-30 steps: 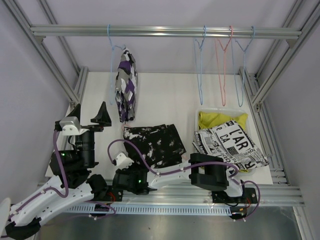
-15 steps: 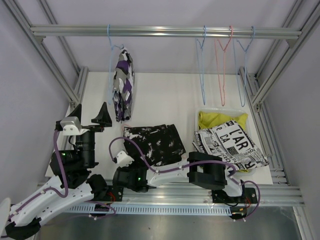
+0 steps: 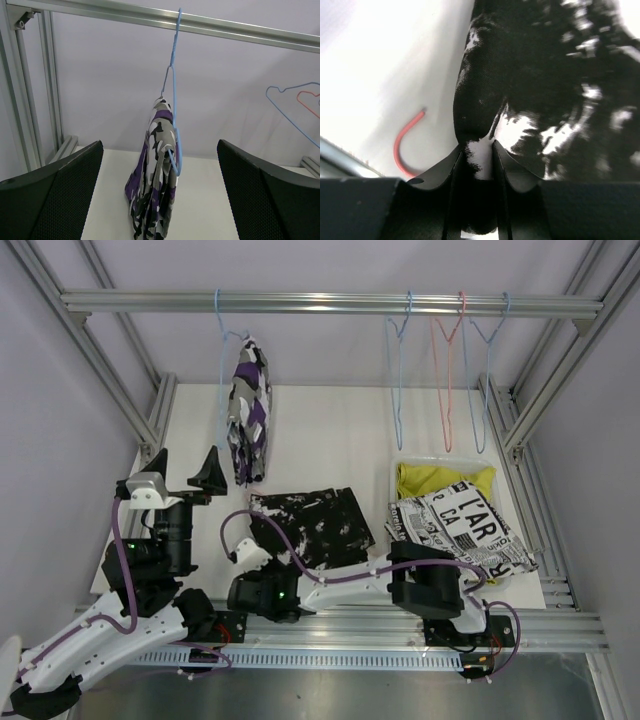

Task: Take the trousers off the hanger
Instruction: Remove the trousers from the hanger, then place the trousers in the bin.

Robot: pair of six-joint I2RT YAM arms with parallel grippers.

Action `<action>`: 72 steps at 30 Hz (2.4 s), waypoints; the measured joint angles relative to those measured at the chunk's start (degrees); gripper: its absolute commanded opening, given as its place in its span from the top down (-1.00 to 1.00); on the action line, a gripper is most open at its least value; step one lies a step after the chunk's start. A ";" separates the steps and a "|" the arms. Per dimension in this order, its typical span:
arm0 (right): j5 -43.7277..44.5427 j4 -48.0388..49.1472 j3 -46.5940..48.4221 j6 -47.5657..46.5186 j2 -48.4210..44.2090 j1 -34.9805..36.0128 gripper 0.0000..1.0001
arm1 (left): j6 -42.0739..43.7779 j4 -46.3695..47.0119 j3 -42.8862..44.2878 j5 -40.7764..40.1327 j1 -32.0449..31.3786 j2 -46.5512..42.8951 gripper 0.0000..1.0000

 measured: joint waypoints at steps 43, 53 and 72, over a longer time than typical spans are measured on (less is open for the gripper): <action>-13.70 -22.71 7.69 -3.63 -54.21 -19.80 1.00 | -1.29 -1.99 0.74 0.17 0.00 0.02 -0.99; -4.33 -33.97 3.63 2.75 -71.73 -19.80 1.00 | -2.19 -3.21 1.18 0.96 0.00 1.46 -0.99; 4.79 -50.49 -9.88 29.66 -85.83 -20.26 1.00 | -3.85 -6.19 2.14 1.53 0.00 4.07 -0.99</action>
